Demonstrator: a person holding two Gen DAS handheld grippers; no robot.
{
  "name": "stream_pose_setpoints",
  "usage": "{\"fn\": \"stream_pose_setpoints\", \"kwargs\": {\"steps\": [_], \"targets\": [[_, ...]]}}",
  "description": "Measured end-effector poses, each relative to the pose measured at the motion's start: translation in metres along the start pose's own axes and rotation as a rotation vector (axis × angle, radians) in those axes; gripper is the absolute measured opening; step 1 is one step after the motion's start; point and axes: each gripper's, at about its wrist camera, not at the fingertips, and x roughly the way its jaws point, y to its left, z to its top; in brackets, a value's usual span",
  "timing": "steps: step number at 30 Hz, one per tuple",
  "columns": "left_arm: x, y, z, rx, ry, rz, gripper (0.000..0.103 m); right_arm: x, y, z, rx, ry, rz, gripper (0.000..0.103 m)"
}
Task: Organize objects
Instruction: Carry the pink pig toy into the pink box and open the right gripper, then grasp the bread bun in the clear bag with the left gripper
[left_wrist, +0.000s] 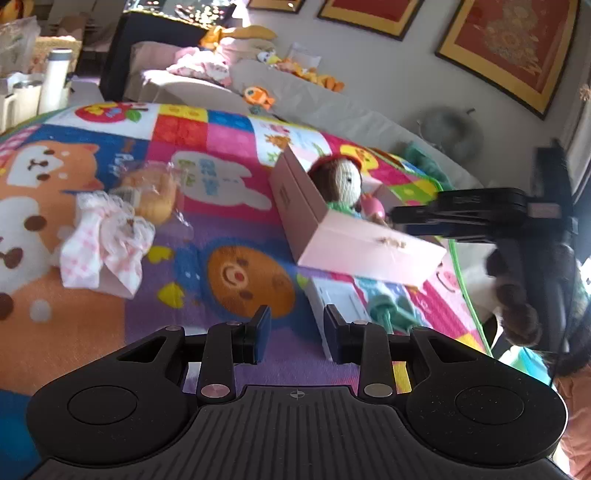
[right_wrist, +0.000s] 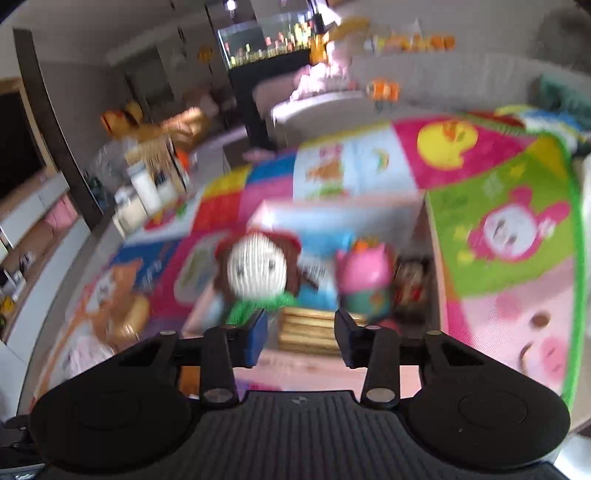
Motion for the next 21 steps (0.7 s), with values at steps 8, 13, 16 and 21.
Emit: {"fn": "stream_pose_setpoints", "kwargs": {"steps": [8,13,16,21], "targets": [[-0.012,0.000,-0.004,0.039,-0.015,-0.007,0.034,0.014,0.009,-0.001,0.028,-0.013,-0.036,0.039],[-0.045,0.020,0.016,-0.005,-0.205,0.155,0.034,-0.026,0.027,-0.042,-0.112,-0.137,-0.104,0.090],[-0.054,0.048,0.027,-0.111,-0.262,0.306,0.034,-0.043,0.027,-0.073,-0.168,-0.171,-0.143,0.097],[-0.036,0.084,0.030,-0.292,-0.186,0.379,0.034,-0.048,0.009,-0.106,-0.081,-0.162,-0.141,0.097]]}}
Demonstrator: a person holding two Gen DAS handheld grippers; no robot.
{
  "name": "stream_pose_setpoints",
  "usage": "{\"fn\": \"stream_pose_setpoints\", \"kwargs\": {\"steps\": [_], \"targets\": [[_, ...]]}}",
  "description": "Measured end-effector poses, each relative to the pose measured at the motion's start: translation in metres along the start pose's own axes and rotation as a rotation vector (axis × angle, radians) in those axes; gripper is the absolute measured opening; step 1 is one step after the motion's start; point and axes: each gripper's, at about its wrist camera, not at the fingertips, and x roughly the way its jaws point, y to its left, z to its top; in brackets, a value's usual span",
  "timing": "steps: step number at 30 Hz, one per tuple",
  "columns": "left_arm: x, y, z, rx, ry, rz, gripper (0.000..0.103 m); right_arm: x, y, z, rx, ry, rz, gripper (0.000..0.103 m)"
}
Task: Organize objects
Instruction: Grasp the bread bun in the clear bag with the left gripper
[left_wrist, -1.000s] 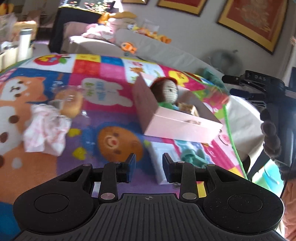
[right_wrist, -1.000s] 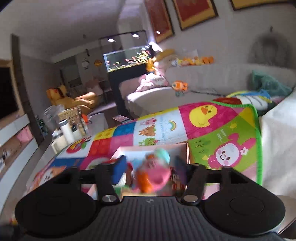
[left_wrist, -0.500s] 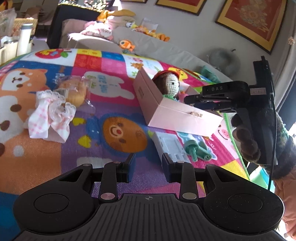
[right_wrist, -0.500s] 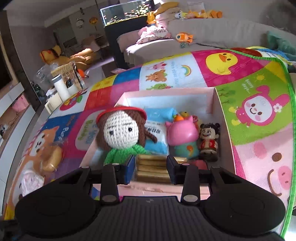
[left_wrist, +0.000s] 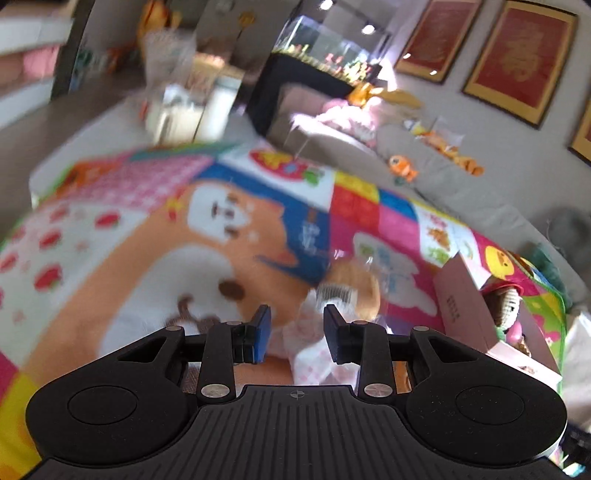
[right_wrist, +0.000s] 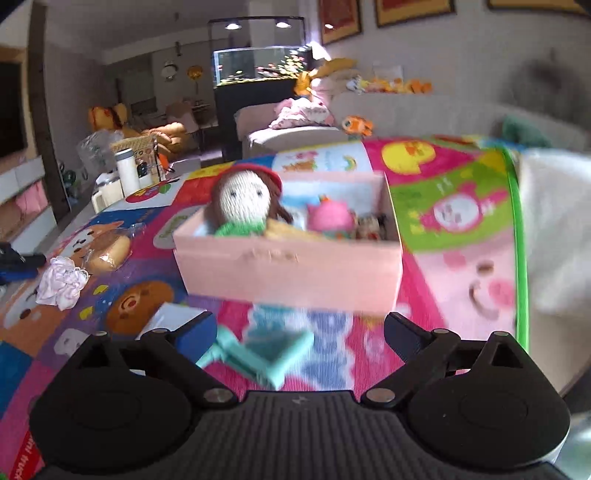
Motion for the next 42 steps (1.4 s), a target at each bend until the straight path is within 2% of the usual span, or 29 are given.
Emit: {"fn": "stream_pose_setpoints", "kwargs": {"steps": [2,6,7,8,11,13,14,18,19,20,21,24,27,29,34,38,42], "targets": [[0.007,-0.014,-0.007,0.030,0.057,-0.080,0.034,0.002,-0.007,-0.007,0.051,-0.001,0.003,0.097],[0.014,-0.068,-0.025,0.237,0.223,-0.369,0.034,0.004,-0.016,-0.011,0.109,-0.011,0.013,0.101],[0.012,-0.078,-0.026,0.266,0.219,-0.394,0.035,0.003,-0.017,-0.012,0.117,-0.016,0.015,0.101],[0.009,-0.085,-0.024,0.284,0.192,-0.385,0.035,0.002,-0.017,-0.013,0.122,-0.019,0.016,0.102],[0.004,-0.093,0.003,0.283,0.025,-0.215,0.035,-0.002,-0.018,-0.015,0.130,-0.044,0.015,0.103],[0.013,-0.085,0.028,0.243,-0.013,-0.111,0.036,-0.003,-0.017,-0.016,0.130,-0.057,0.019,0.103],[0.021,-0.081,0.038,0.236,-0.001,-0.087,0.036,-0.004,-0.017,-0.016,0.129,-0.062,0.020,0.103],[0.071,-0.062,0.057,0.199,0.175,-0.014,0.036,-0.004,-0.017,-0.016,0.135,-0.069,0.027,0.103],[0.081,-0.058,0.053,0.172,0.216,-0.011,0.036,-0.005,-0.017,-0.016,0.138,-0.072,0.029,0.103],[0.089,-0.053,0.050,0.148,0.249,-0.013,0.040,-0.006,-0.018,-0.016,0.141,-0.076,0.032,0.103],[0.094,-0.050,0.048,0.139,0.231,-0.027,0.047,-0.006,-0.018,-0.017,0.142,-0.079,0.036,0.103],[0.112,-0.060,0.041,0.186,0.249,-0.029,0.069,-0.006,-0.018,-0.017,0.141,-0.079,0.039,0.103],[0.123,-0.073,0.036,0.288,0.266,0.007,0.081,-0.005,-0.017,-0.017,0.138,-0.074,0.043,0.103],[0.131,-0.084,0.033,0.351,0.256,0.038,0.080,-0.005,-0.017,-0.017,0.139,-0.072,0.042,0.103],[0.125,-0.083,0.029,0.331,0.234,0.027,0.066,-0.002,-0.019,-0.017,0.153,-0.059,0.048,0.103],[0.100,-0.079,0.015,0.375,0.247,-0.050,0.058,0.009,-0.022,-0.016,0.176,0.002,0.068,0.103],[0.069,-0.056,0.013,0.207,0.259,-0.186,0.057,0.021,-0.033,-0.016,0.254,0.065,0.065,0.103]]}}
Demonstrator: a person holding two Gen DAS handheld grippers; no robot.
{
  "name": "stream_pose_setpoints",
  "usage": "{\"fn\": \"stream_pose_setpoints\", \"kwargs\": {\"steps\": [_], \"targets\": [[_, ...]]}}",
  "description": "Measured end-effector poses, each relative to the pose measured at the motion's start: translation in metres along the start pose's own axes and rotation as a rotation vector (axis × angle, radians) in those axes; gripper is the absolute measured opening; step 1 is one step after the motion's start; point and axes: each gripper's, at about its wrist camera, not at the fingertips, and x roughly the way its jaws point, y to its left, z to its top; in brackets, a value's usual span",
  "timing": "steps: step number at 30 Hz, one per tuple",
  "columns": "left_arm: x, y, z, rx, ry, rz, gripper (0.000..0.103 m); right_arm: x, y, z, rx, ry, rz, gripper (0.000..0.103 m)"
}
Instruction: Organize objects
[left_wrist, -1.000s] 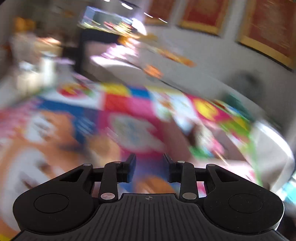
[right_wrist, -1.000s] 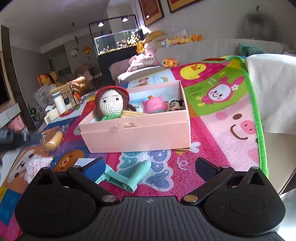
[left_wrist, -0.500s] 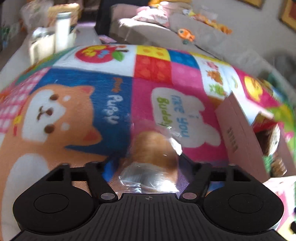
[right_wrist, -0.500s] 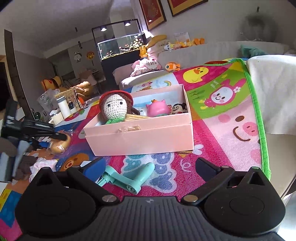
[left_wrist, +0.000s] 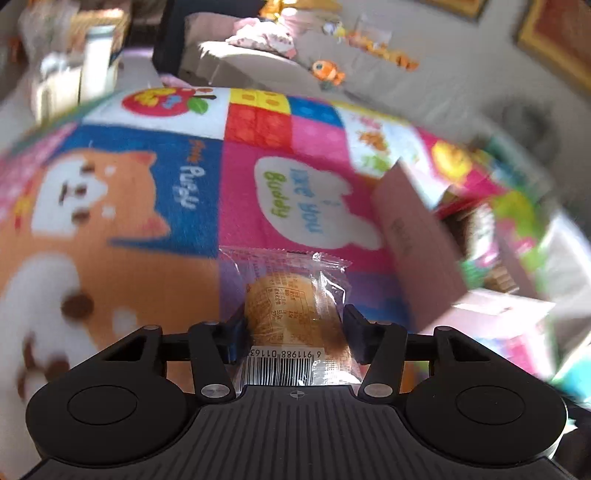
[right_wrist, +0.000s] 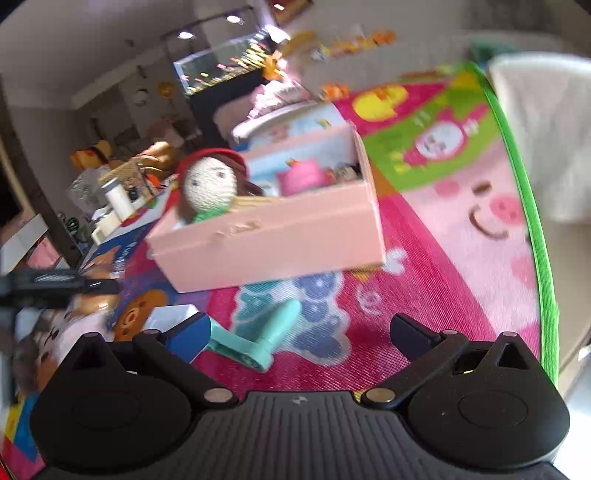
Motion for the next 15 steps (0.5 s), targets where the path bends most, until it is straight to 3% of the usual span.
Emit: {"fn": "stream_pose_setpoints", "kwargs": {"steps": [7,12,15], "targets": [[-0.079,0.010,-0.028,0.019,-0.095,0.036,0.056,0.001,0.000,0.001,-0.009,0.011,0.011,0.103],[-0.121,0.039,-0.050,-0.079,-0.120,0.097,0.056,0.007,0.012,0.002,-0.098,0.051,-0.032,0.103],[-0.138,0.050,-0.055,-0.114,-0.174,0.115,0.056,0.010,0.022,-0.001,-0.165,0.073,-0.070,0.103]]}}
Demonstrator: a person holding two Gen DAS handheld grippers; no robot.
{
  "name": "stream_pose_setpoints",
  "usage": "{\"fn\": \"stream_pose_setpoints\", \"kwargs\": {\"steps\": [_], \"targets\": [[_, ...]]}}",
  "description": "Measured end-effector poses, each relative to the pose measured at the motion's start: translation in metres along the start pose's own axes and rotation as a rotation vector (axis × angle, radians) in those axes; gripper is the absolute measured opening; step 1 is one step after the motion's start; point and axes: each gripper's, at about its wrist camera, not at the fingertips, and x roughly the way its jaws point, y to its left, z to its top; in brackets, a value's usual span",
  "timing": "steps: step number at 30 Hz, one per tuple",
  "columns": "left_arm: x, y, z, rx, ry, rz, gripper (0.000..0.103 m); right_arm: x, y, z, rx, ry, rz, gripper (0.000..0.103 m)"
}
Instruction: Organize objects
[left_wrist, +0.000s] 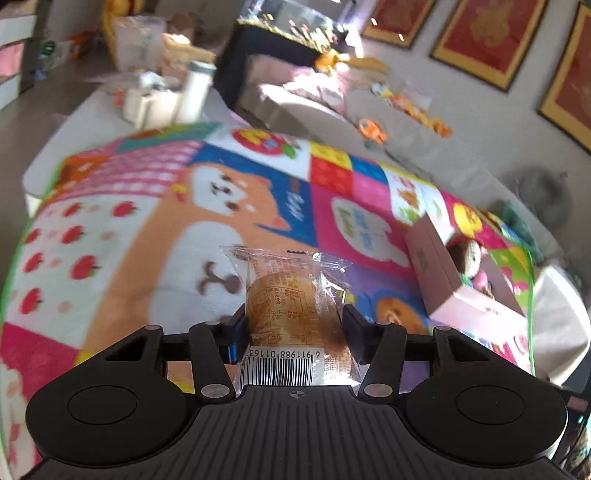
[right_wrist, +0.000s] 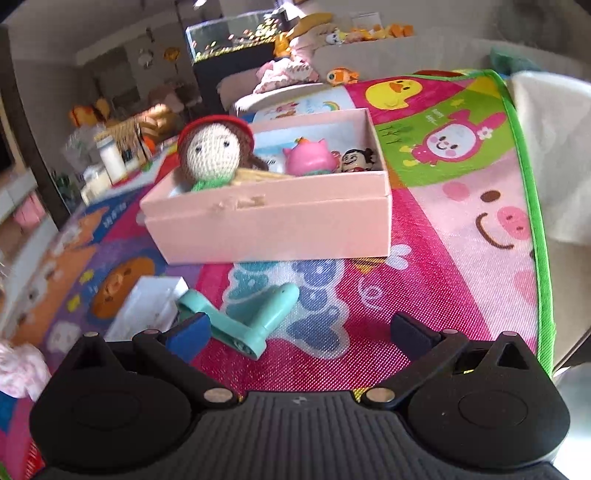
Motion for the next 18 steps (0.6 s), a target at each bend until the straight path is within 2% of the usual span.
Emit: {"fn": "stream_pose_setpoints", "kwargs": {"steps": [4,6,8,11,13,16,17,18], "targets": [[-0.013,0.009,0.006,-0.062,-0.069,-0.008,0.056,-0.002,0.006,-0.001,-0.036,0.000,-0.010,0.103],[-0.016,0.010,0.005,-0.080,-0.082,-0.022,0.056,-0.015,0.014,-0.002,-0.057,-0.040,-0.001,0.103],[-0.015,0.009,0.001,-0.088,-0.083,-0.027,0.056,-0.032,0.038,-0.004,-0.140,-0.055,0.111,0.103],[-0.012,0.009,-0.005,-0.097,-0.065,-0.019,0.056,-0.049,0.094,-0.013,-0.352,-0.050,0.259,0.103],[-0.015,0.010,-0.009,-0.096,-0.079,-0.003,0.056,-0.047,0.131,-0.019,-0.441,-0.013,0.338,0.103],[-0.022,0.012,-0.014,-0.092,-0.099,0.006,0.056,-0.034,0.179,-0.025,-0.487,0.092,0.473,0.103],[-0.023,0.013,-0.015,-0.088,-0.096,0.002,0.056,-0.031,0.192,-0.026,-0.502,0.104,0.483,0.102],[-0.025,0.012,-0.017,-0.082,-0.092,-0.005,0.056,-0.028,0.203,-0.028,-0.524,0.101,0.474,0.090]]}}
